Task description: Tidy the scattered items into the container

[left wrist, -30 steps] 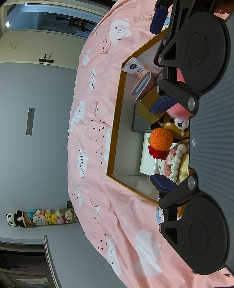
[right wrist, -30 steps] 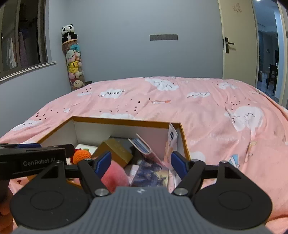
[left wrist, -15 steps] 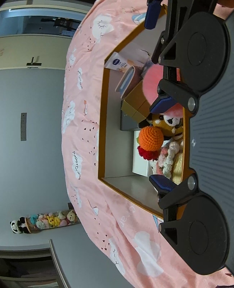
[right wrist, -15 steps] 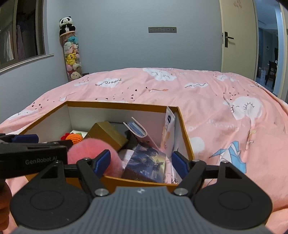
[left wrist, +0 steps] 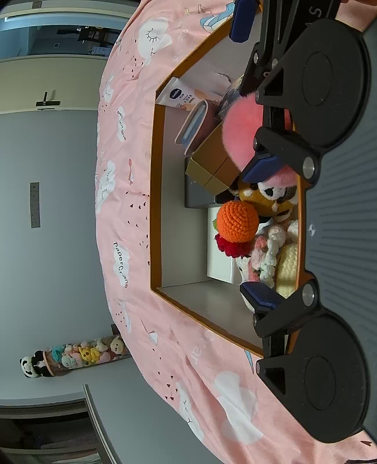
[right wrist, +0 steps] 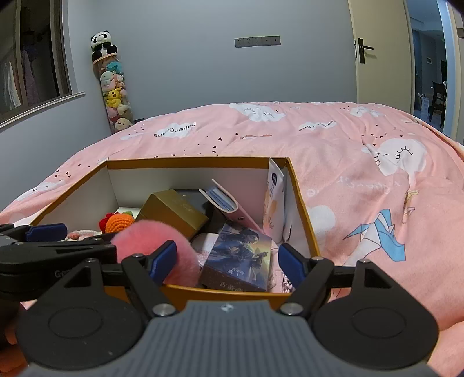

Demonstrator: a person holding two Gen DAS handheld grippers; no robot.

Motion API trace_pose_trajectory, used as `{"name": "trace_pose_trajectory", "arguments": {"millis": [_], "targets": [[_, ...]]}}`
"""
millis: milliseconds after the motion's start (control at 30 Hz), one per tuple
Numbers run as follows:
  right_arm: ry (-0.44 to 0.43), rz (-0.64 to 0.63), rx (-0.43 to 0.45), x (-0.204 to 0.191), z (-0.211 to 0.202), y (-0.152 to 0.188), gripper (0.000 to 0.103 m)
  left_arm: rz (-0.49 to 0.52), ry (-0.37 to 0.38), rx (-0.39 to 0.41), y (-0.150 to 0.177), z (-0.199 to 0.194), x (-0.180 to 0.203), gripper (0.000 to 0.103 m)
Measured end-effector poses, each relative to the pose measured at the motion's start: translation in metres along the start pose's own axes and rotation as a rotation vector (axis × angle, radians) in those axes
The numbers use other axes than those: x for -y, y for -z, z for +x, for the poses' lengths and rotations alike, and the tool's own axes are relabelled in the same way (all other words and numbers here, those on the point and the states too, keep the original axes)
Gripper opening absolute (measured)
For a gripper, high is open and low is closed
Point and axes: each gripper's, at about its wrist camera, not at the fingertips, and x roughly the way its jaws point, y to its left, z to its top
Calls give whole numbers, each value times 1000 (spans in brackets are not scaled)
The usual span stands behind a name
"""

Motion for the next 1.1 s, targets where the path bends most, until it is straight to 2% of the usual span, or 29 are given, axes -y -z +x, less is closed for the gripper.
{"name": "trace_pose_trajectory", "arguments": {"millis": [1100], "targets": [[1, 1, -1, 2, 0, 1, 80, -3, -14, -12, 1, 2, 1, 89]]}}
